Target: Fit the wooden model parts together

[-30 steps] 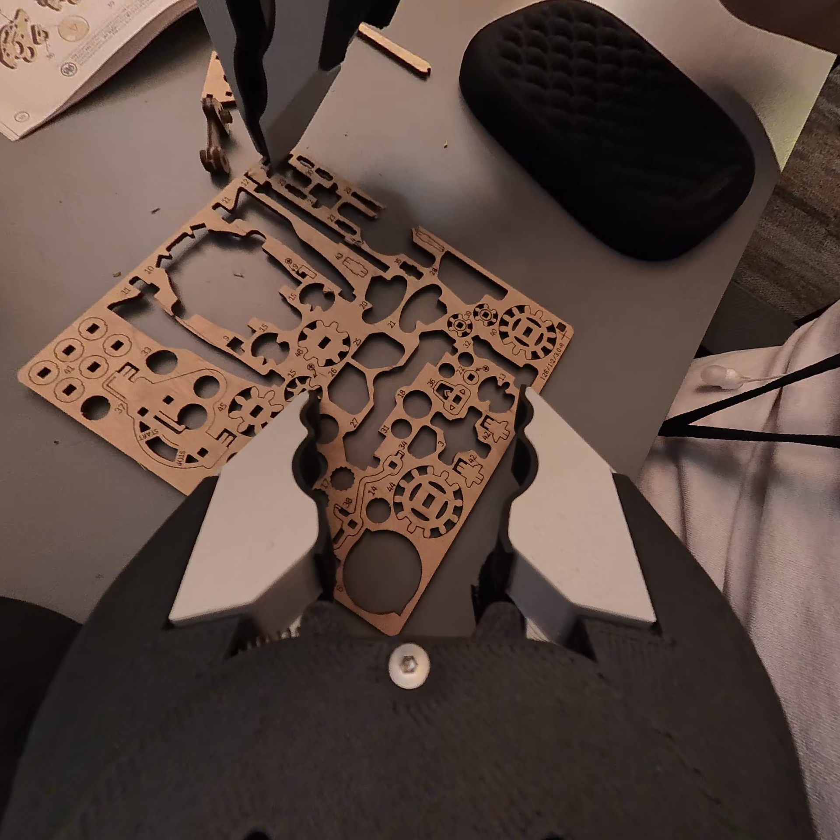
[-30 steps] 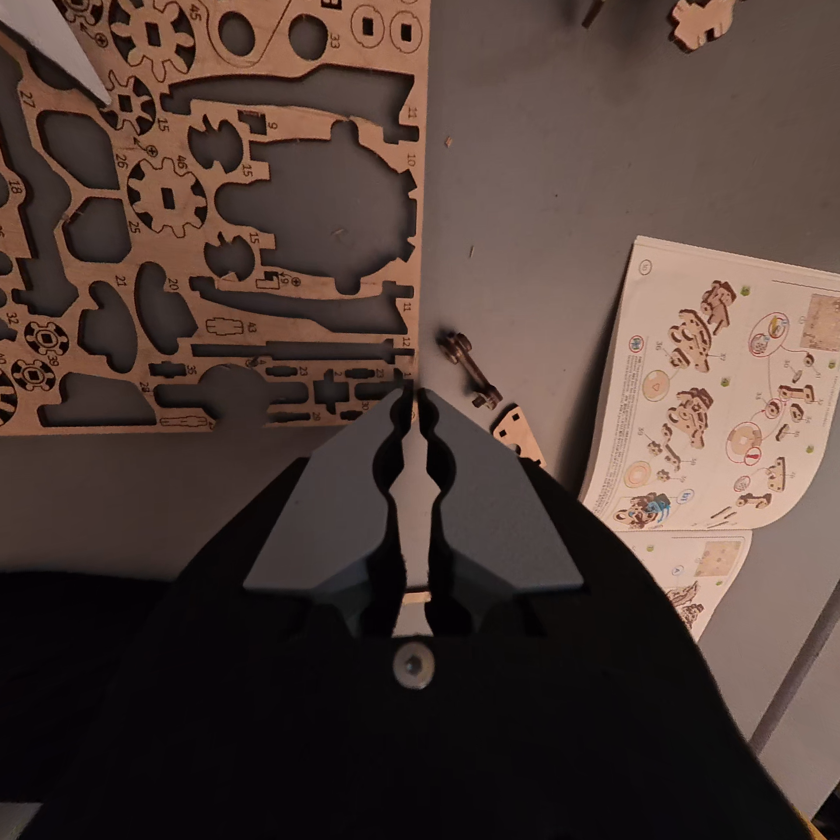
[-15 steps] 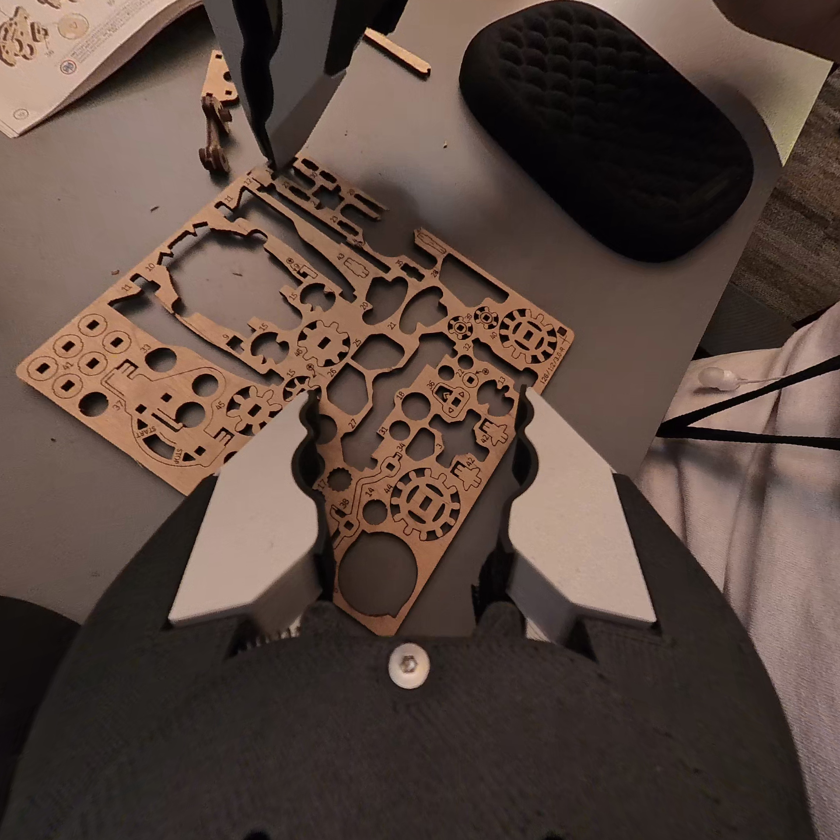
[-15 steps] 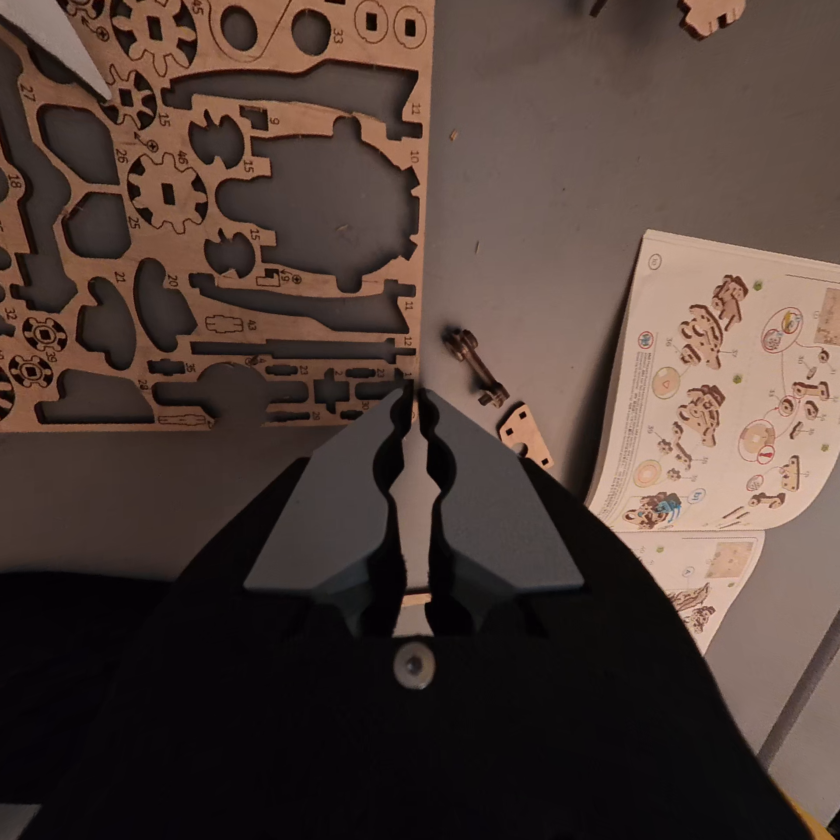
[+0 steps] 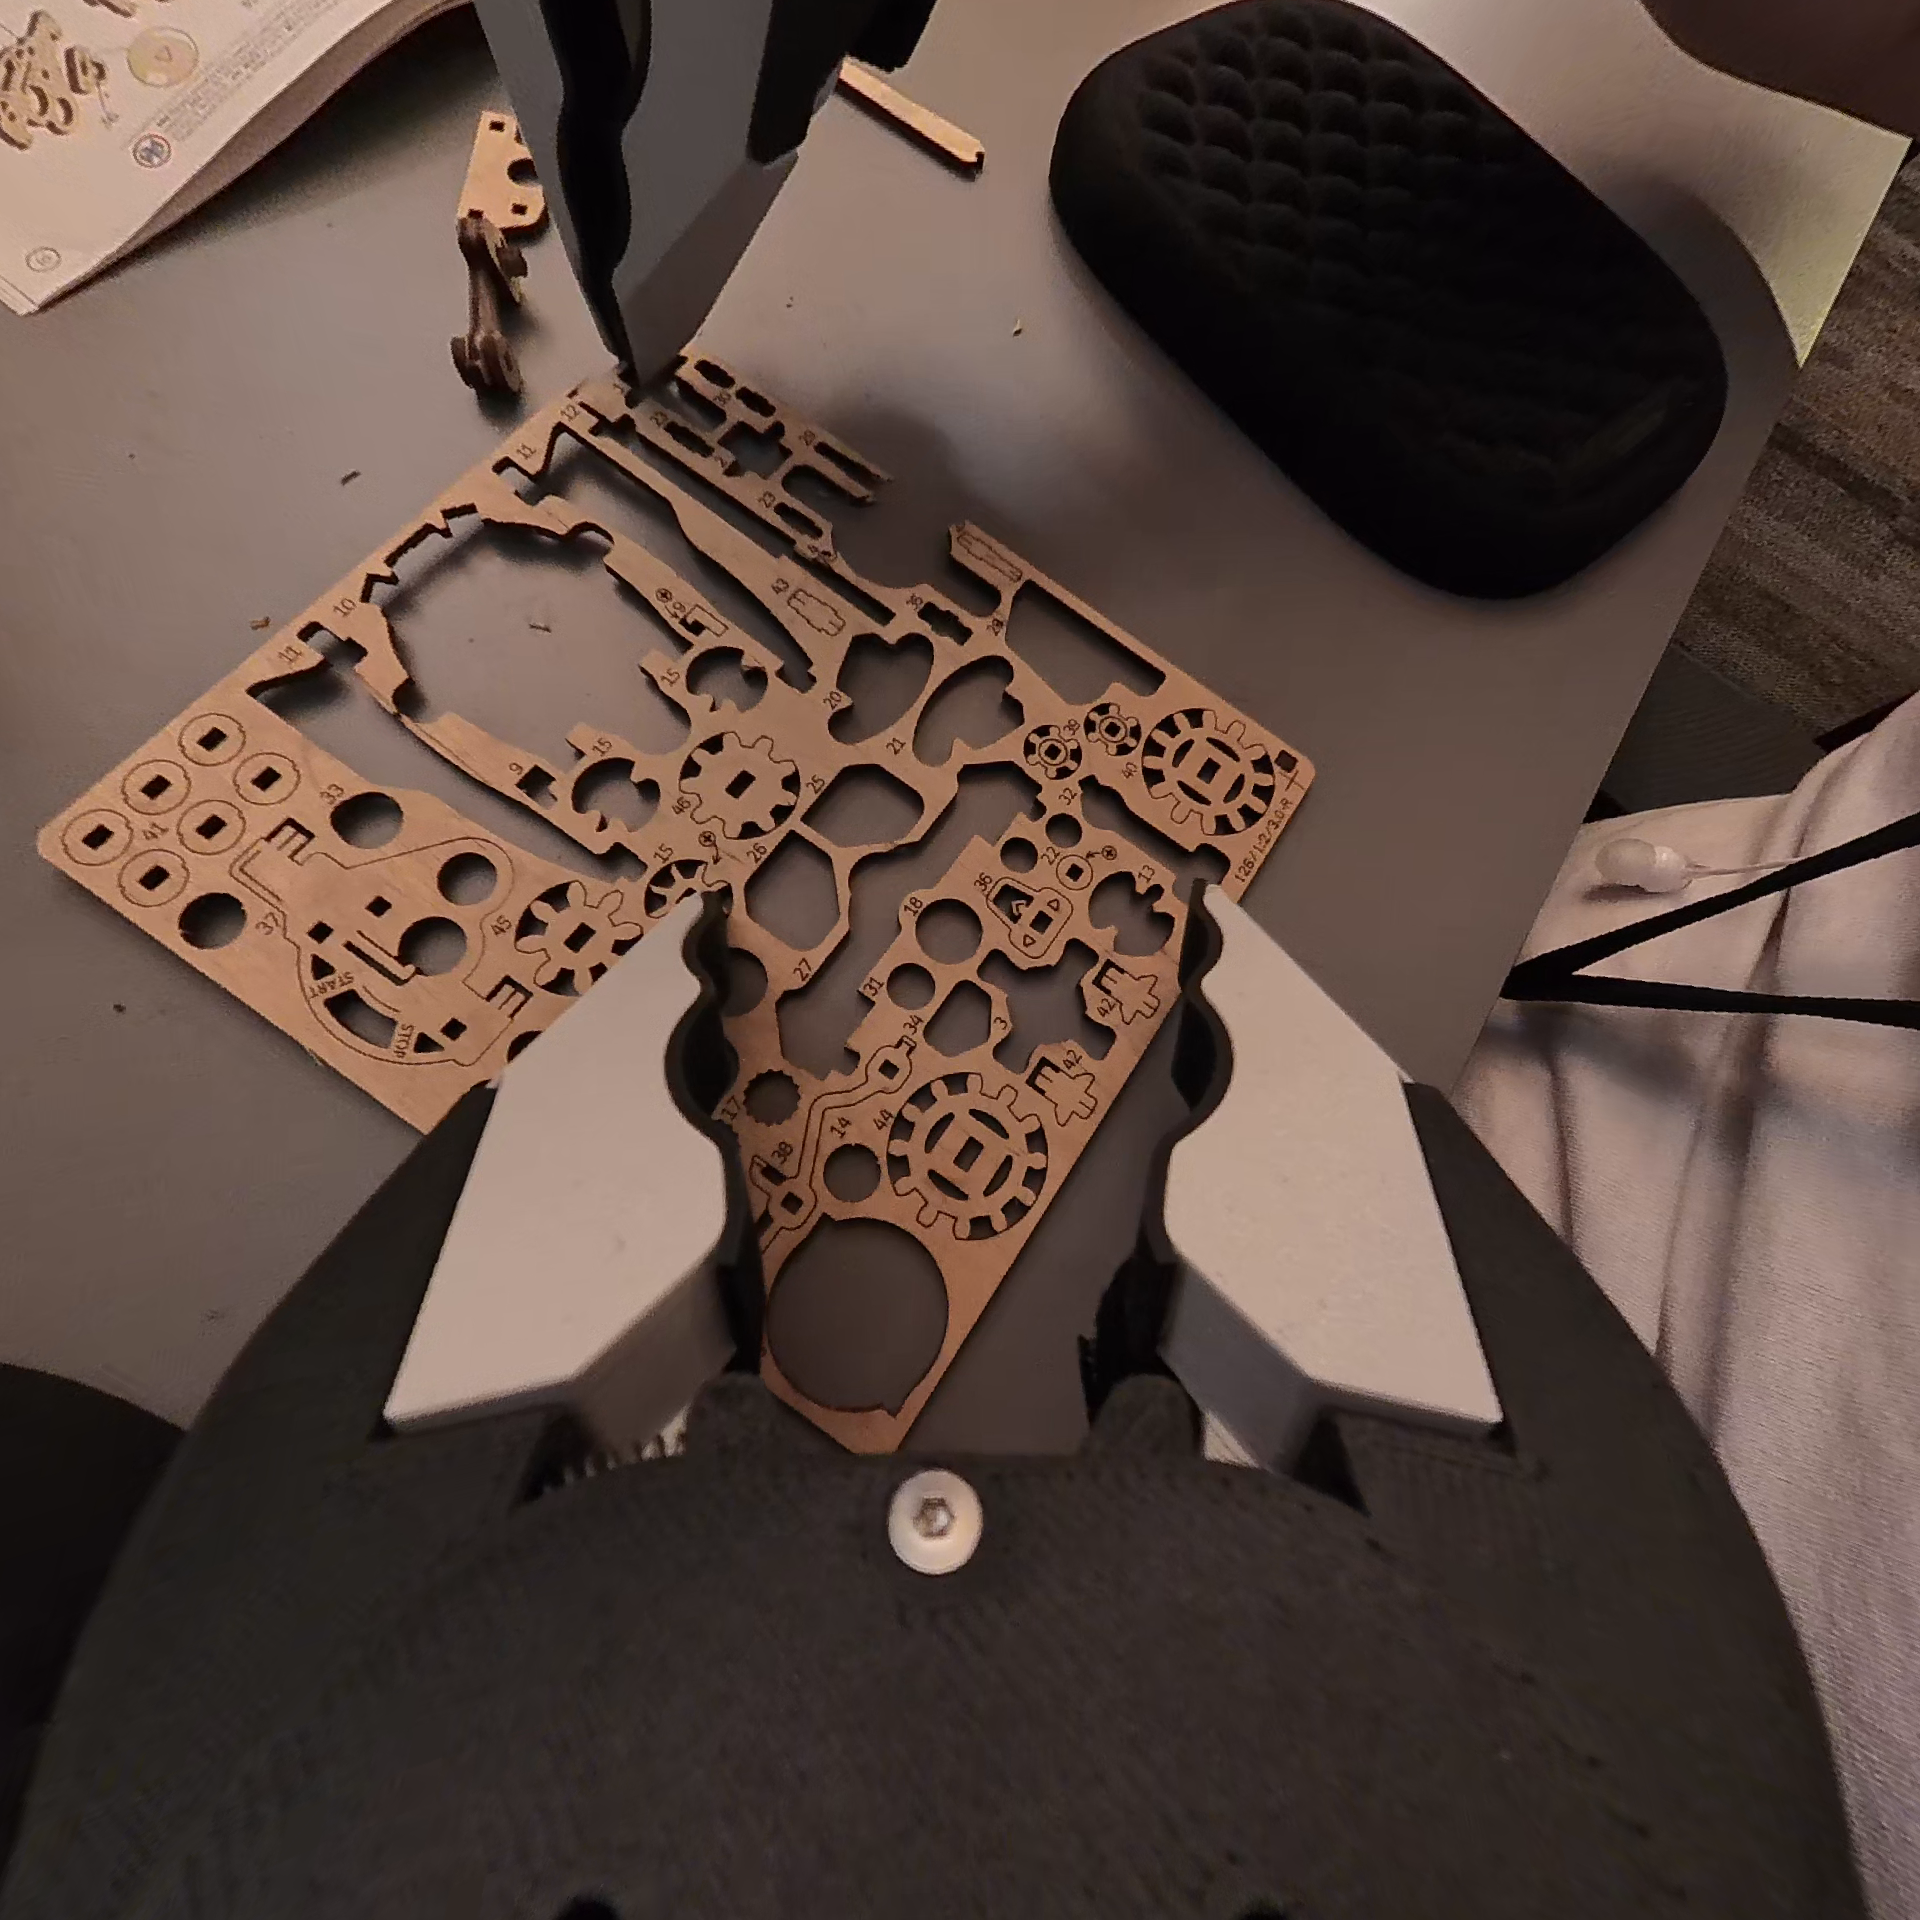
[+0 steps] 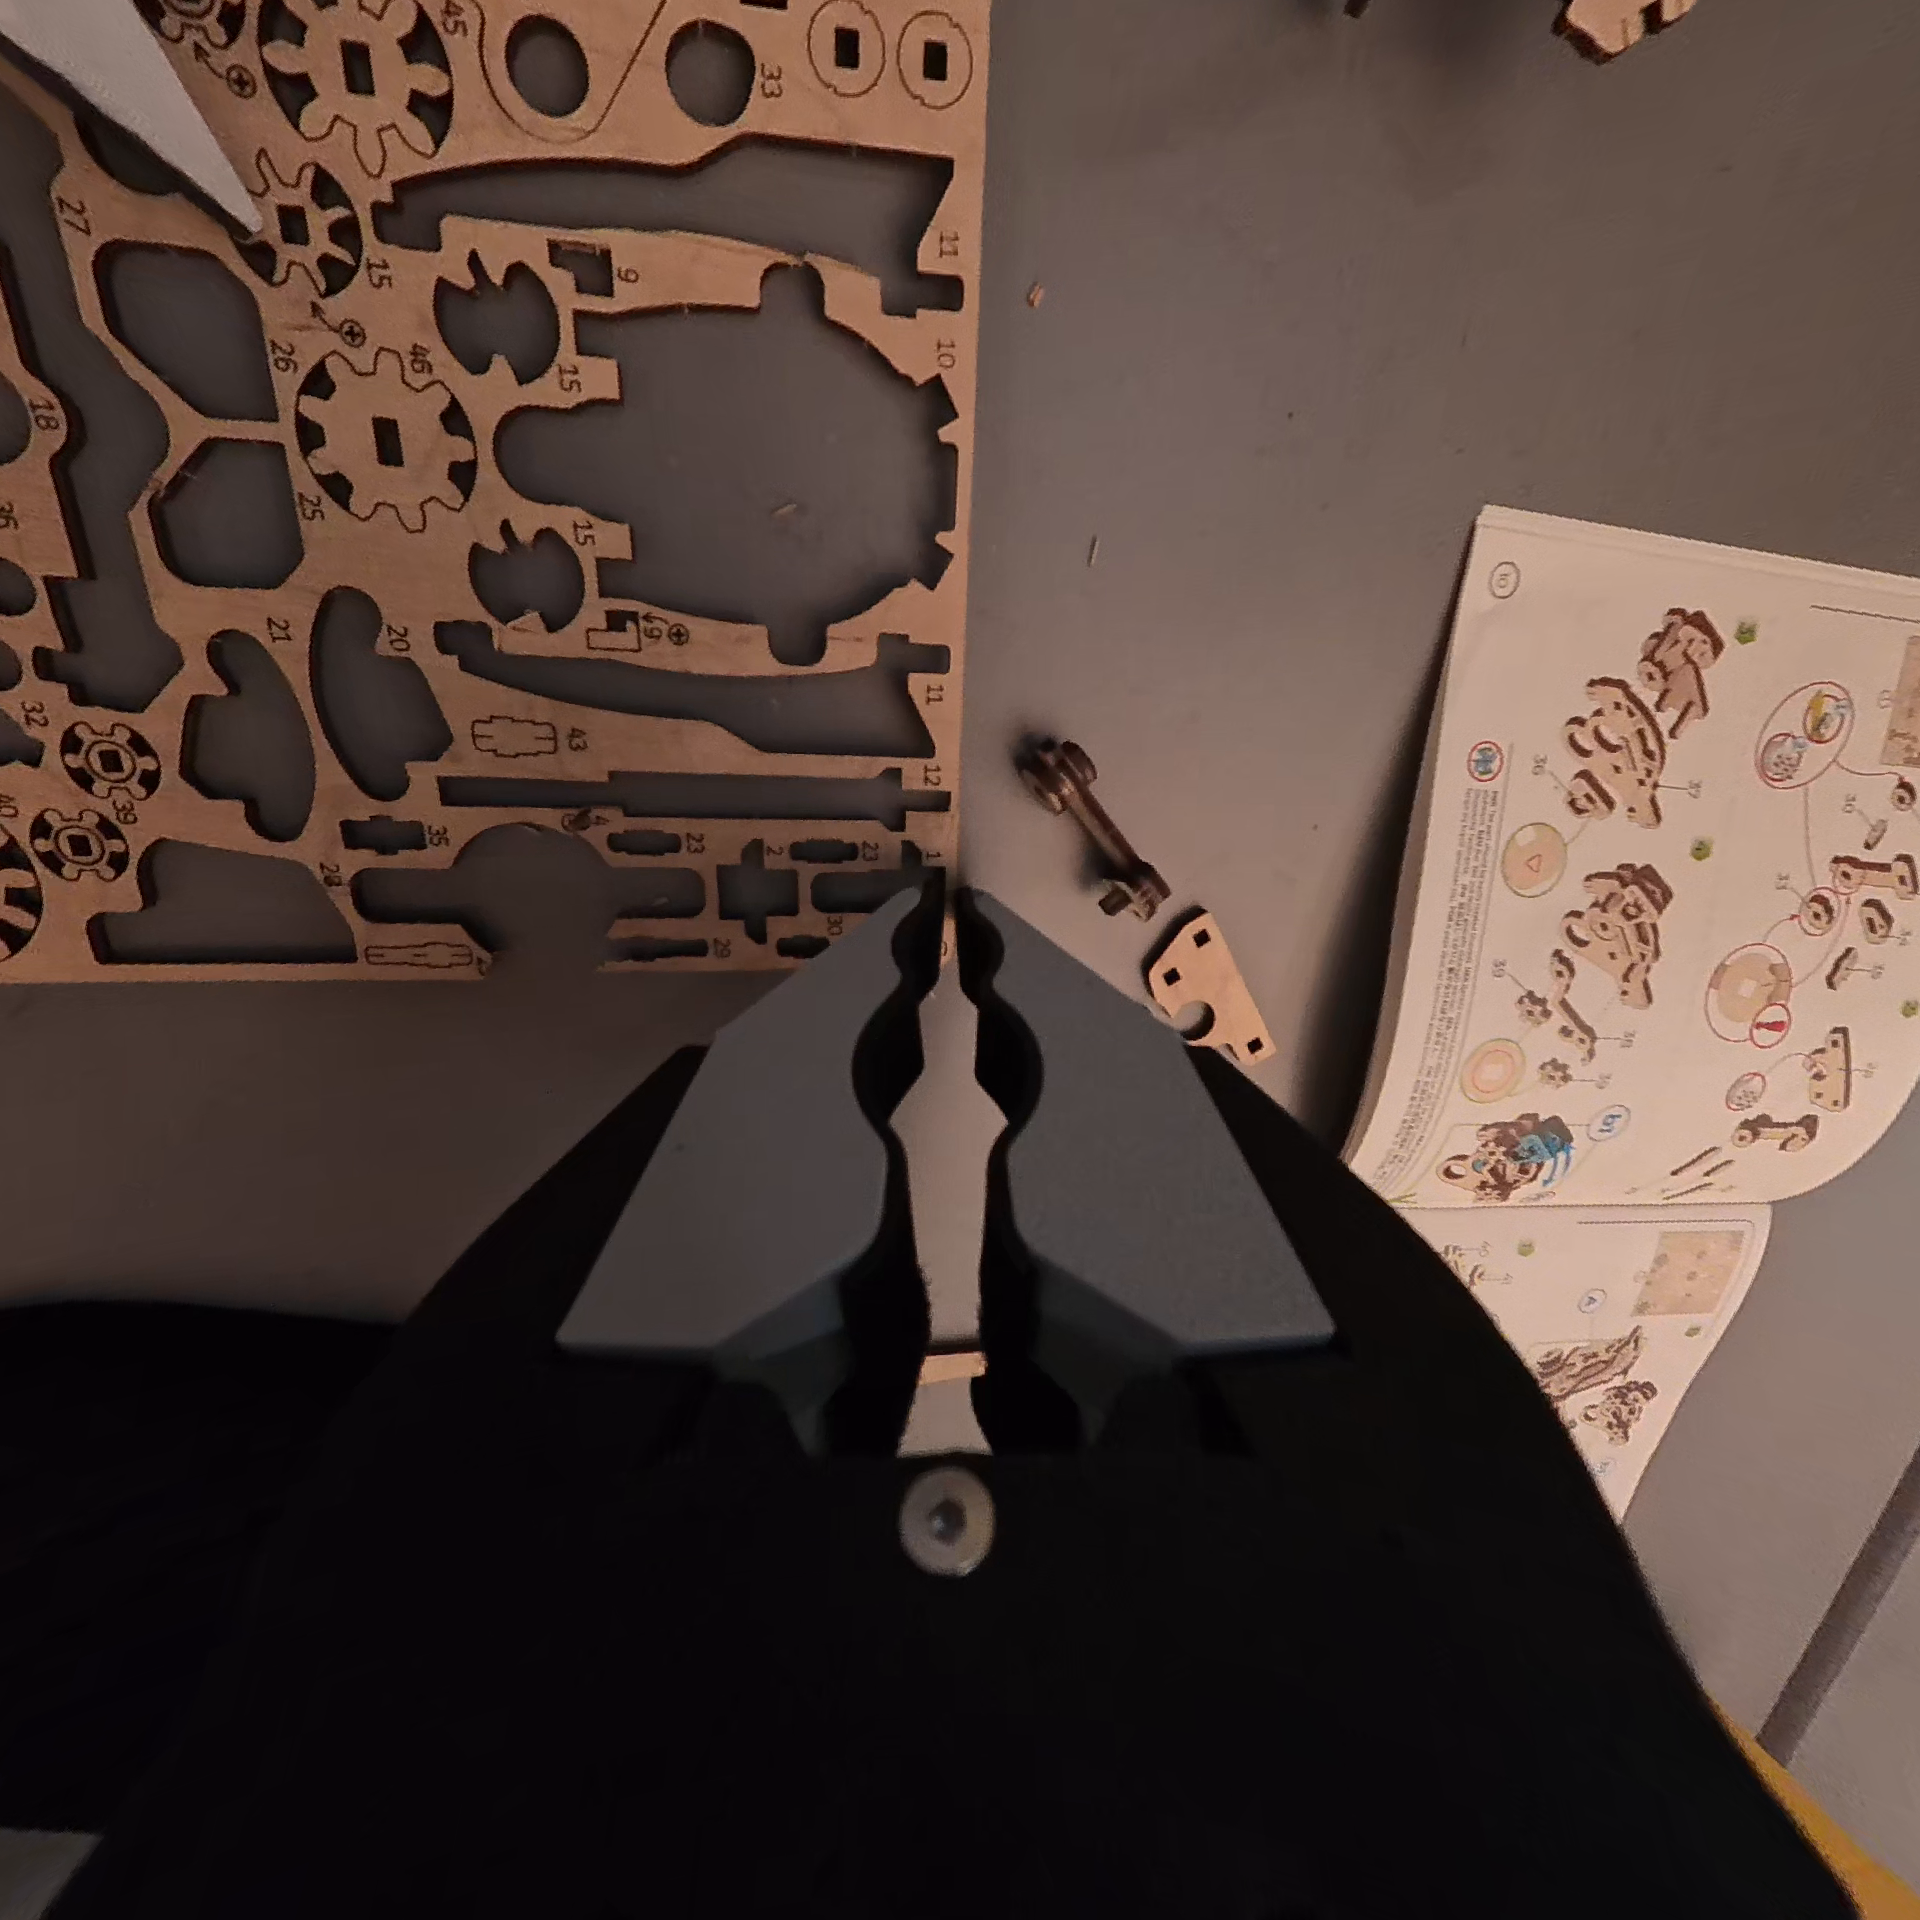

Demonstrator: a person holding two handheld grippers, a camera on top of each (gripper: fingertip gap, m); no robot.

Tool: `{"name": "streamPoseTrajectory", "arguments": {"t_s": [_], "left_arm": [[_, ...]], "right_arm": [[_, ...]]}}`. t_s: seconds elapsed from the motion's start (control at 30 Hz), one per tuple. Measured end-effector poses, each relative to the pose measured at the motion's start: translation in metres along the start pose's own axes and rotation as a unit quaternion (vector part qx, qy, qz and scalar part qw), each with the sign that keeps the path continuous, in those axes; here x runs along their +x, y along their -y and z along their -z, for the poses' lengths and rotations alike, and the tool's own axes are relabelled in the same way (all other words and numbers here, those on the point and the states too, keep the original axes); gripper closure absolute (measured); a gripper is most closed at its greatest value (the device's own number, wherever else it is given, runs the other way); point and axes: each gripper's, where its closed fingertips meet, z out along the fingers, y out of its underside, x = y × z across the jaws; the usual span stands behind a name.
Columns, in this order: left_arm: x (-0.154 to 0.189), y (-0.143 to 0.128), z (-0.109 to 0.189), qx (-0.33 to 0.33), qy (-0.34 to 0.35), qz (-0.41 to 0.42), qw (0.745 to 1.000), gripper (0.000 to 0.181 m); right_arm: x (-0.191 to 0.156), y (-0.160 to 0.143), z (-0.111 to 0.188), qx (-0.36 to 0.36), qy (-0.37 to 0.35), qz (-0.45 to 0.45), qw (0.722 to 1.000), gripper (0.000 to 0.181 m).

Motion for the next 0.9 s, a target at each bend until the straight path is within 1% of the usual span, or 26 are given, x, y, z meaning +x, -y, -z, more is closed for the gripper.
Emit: {"name": "streamPoseTrajectory", "arguments": {"t_s": [0.33, 0.47, 0.67, 0.83, 0.9], "left_arm": [[0.000, 0.000, 0.000, 0.000, 0.003, 0.001, 1.000, 0.093], [0.000, 0.005, 0.006, 0.014, 0.009, -0.001, 1.000, 0.094], [-0.002, 0.000, 0.011, 0.010, 0.016, 0.002, 1.000, 0.092], [-0.011, 0.000, 0.024, 0.008, 0.042, -0.009, 0.999, 0.091], [-0.020, 0.002, 0.034, 0.019, 0.062, -0.006, 0.998, 0.089]], "right_arm": [[-0.001, -0.001, 0.000, 0.000, -0.002, -0.006, 1.000, 0.181], [-0.001, -0.001, 0.000, 0.004, -0.004, -0.008, 1.000, 0.181], [-0.001, -0.001, 0.000, 0.004, -0.006, -0.010, 1.000, 0.181], [0.000, -0.002, 0.001, 0.004, -0.007, -0.013, 1.000, 0.181], [0.000, -0.002, 0.001, 0.006, -0.008, -0.015, 1.000, 0.181]]}}
